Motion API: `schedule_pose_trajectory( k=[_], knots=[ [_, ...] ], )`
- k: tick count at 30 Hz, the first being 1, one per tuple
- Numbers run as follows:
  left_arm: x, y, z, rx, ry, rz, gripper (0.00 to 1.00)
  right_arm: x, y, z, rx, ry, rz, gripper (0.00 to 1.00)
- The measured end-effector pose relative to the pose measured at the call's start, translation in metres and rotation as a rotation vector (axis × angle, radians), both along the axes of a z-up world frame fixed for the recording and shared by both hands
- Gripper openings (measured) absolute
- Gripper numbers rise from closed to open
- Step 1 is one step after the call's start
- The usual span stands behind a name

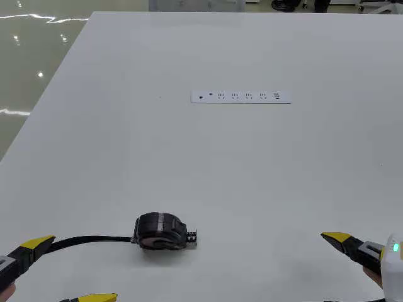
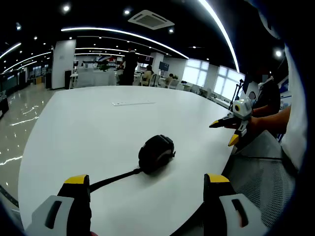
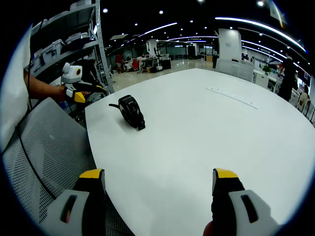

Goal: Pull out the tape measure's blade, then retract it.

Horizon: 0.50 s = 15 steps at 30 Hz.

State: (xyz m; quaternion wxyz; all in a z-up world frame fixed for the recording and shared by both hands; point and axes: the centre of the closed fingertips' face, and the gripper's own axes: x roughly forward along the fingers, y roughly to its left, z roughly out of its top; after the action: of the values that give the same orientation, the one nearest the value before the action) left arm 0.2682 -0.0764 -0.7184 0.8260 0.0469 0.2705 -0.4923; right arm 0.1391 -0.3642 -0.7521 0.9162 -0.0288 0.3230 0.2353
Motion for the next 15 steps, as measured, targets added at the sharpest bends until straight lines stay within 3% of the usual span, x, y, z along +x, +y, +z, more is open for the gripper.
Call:
schedule_pose_trajectory(
  k=[15],
  knots=[
    [-0.0011,-0.001,-0.0013,0.004,0.008,-0.006,0.92,-0.0032,0.0005,-0.0037,-0.017,0.012,0.013,0.91]
  ],
)
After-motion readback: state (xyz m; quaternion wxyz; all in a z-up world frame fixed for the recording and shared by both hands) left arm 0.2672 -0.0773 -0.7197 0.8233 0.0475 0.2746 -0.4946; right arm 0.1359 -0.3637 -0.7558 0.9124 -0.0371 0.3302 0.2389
